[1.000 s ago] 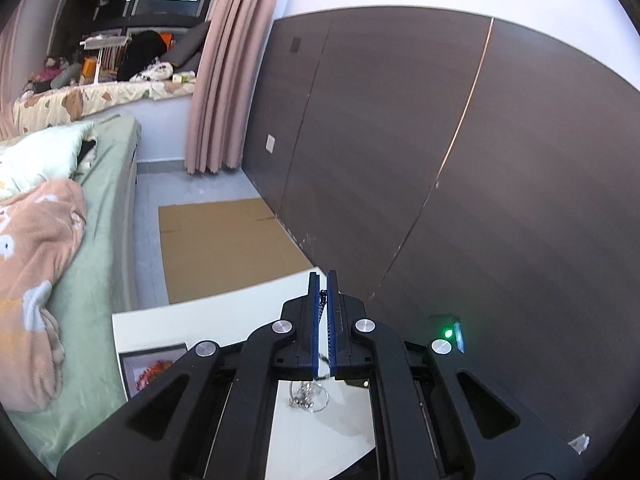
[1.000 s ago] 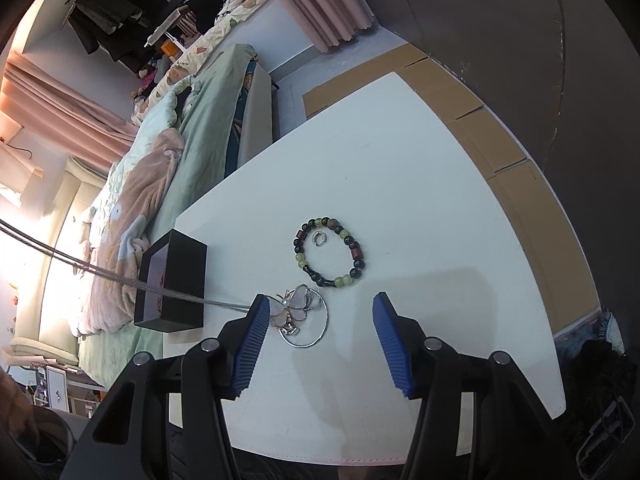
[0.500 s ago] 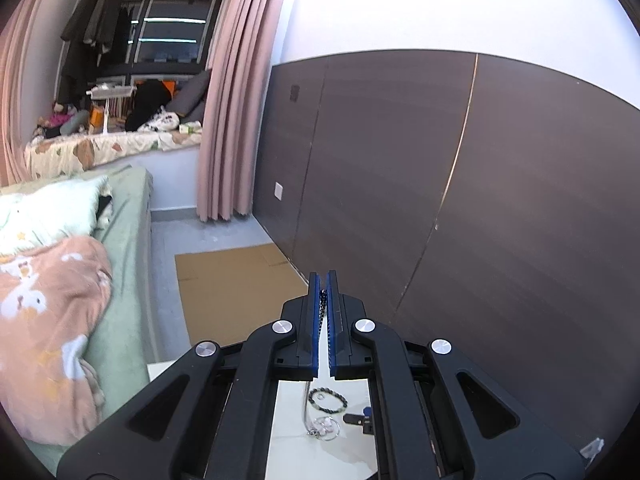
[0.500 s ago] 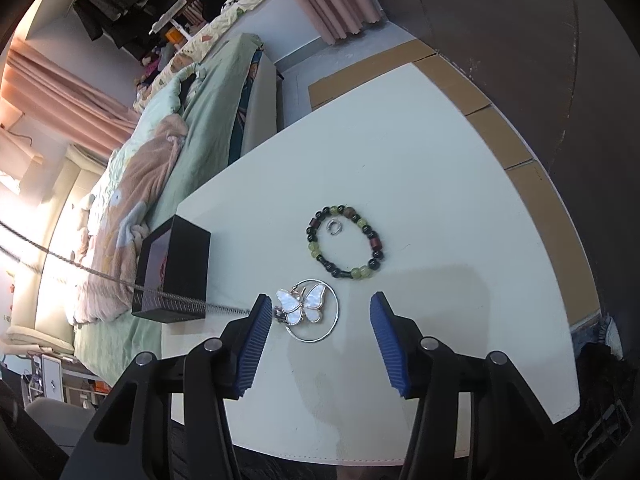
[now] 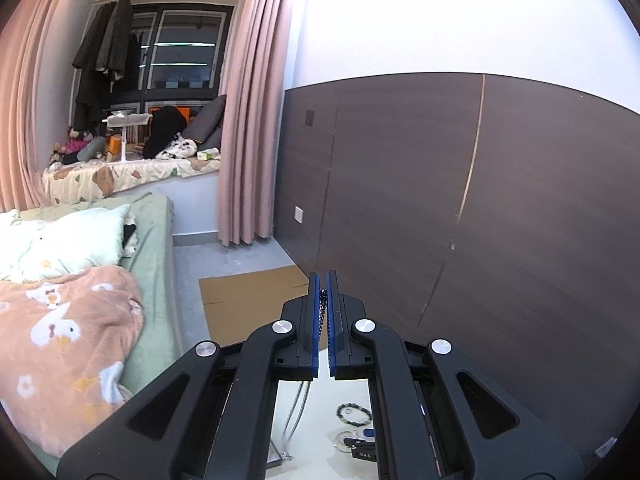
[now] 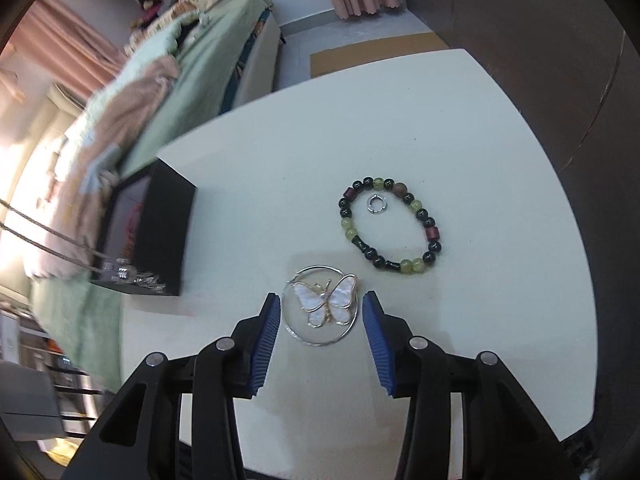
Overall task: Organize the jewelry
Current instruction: 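Grasp the white butterfly pendant with the right tool while the left tool holds the chain over the box, then carry the butterfly pendant toward the box with the right tool while the left tool releases the chain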
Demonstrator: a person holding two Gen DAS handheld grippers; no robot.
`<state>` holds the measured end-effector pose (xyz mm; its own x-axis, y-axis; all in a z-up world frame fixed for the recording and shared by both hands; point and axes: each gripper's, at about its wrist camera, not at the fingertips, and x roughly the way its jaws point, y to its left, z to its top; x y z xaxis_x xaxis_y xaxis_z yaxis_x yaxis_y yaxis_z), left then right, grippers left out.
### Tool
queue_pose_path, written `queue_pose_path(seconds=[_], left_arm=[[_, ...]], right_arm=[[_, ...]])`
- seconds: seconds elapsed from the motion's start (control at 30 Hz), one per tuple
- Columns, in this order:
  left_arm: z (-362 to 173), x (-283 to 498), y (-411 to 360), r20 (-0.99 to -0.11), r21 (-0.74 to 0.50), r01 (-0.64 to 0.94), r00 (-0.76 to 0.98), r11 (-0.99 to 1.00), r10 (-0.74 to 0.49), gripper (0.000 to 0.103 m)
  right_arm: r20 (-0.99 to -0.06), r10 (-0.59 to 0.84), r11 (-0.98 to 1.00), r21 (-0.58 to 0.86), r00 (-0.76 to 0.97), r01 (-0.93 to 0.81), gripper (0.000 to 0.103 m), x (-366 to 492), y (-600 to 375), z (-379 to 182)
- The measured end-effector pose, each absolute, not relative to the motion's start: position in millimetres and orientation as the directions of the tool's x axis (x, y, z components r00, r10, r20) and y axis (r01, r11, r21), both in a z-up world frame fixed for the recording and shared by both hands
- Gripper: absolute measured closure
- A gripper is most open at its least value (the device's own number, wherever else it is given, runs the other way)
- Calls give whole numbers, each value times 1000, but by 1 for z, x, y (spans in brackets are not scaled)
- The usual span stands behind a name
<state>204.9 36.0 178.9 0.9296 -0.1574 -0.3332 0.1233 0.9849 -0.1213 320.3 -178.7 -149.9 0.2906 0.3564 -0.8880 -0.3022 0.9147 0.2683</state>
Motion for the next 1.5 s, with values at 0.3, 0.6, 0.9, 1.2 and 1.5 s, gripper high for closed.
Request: queue_pose_path(seconds=[0.3,0.6,0.9,1.2,1.5], left_arm=[[200,195,62,-314,-103,75,944,992,-104,99],[228,198,72,-289,-76,54,954,996,-74,99],[201,220,92,-335,-101,26,940,995,-58,99],[133,246,120,-427,-185,5,900,983,-84,99],[50,261,132,-525,-284,0,837,959,-156,99]], right_arm=[[-923,229,936,122,308,-331,60,321,-155,-160],[-917,229,929,107,327,-353,70,315,-151,-153],[-834,389,905,267,392,-331,70,302,-158,-114],[-725,541,833,391,426,-392,70,288,-146,-82],[-656,603,794,439,453,-421,70,286,-135,-65]])
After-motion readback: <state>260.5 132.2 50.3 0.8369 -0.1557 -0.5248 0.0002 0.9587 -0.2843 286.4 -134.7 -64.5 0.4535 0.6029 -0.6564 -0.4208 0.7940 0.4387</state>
